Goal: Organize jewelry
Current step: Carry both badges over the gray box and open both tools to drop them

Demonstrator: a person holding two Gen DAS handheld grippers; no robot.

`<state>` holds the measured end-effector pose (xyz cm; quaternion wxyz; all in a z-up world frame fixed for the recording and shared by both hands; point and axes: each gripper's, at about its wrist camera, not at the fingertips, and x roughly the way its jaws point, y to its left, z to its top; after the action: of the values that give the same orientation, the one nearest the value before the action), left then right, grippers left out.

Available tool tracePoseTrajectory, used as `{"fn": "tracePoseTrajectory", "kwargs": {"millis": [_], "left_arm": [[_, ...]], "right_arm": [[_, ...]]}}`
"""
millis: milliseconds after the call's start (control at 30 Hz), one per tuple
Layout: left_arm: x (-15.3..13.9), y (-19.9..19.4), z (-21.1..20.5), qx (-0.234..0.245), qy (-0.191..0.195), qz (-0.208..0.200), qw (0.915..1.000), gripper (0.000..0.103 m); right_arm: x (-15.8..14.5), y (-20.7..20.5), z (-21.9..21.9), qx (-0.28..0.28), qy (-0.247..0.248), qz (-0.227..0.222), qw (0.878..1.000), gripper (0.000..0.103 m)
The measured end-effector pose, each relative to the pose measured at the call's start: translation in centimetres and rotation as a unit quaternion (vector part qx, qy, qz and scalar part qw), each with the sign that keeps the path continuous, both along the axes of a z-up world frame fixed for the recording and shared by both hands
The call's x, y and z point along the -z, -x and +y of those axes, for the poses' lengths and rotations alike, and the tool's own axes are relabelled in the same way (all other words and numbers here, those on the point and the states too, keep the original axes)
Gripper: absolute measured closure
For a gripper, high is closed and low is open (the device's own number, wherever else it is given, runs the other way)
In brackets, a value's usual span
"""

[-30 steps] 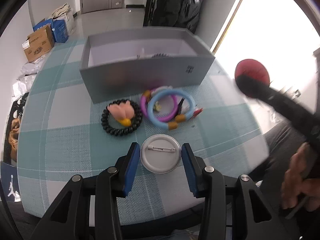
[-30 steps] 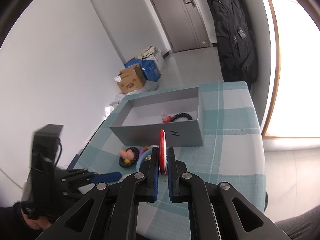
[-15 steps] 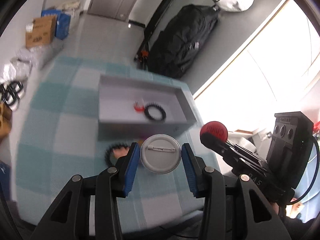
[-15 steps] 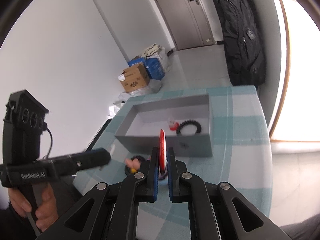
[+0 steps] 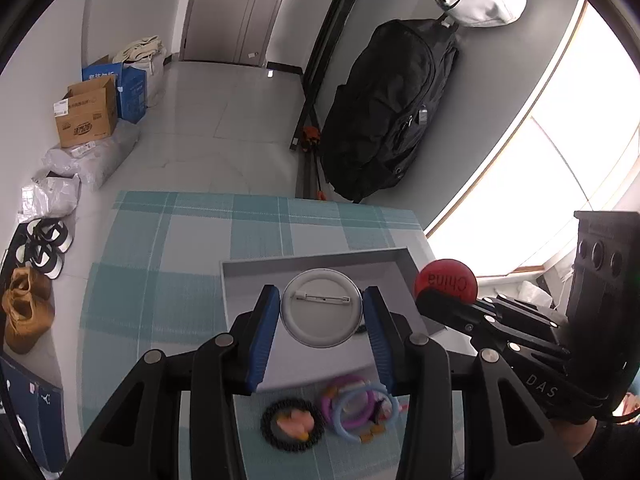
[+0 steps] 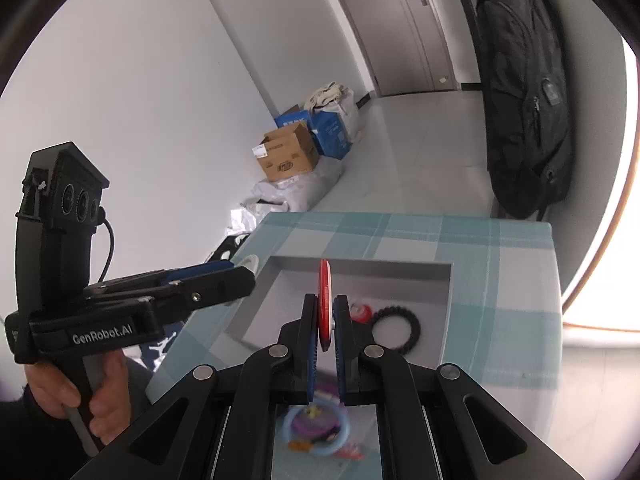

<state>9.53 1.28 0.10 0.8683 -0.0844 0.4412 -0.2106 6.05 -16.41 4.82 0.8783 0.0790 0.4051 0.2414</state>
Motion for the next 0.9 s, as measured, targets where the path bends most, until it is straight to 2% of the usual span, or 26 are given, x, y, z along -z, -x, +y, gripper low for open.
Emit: {"fn": "tracePoseTrajectory", "kwargs": {"millis": [167,300,600,800,900], "left_arm": [[1.0,-0.7,-0.3,-0.001,-0.039,-0.011,0.9992,0.065],[2.2,-1.3,-0.6,0.014,-0.033,0.004,0.9993,0.065],[2.9,-2.0,-0.4,0.015,-0.017,0.024,0.9995,0.065],[3.0,-2.2,-0.7,0.016,-0.008,0.027,0.9995,0.065],[2.9,-2.2,-0.7,0.024,0.01,0.03,0.9992,0.065]], "right_arm": [[1.8,-1.5,-0.3,0.006,-0.009,0.015,1.0,0.096],[3.0,-2.7,-0.7,0.015,-0.017,0.038,0.999,0.096],[4.0,-3.8,-0.9,0.015,-0.015,0.06,0.998,0.096],[4.0,-3.9,-1.0,0.016,-0.013,0.059,0.998,0.095],[4.0,-3.8,-1.1,0.019,-0.01,0.059,0.998,0.093]]}}
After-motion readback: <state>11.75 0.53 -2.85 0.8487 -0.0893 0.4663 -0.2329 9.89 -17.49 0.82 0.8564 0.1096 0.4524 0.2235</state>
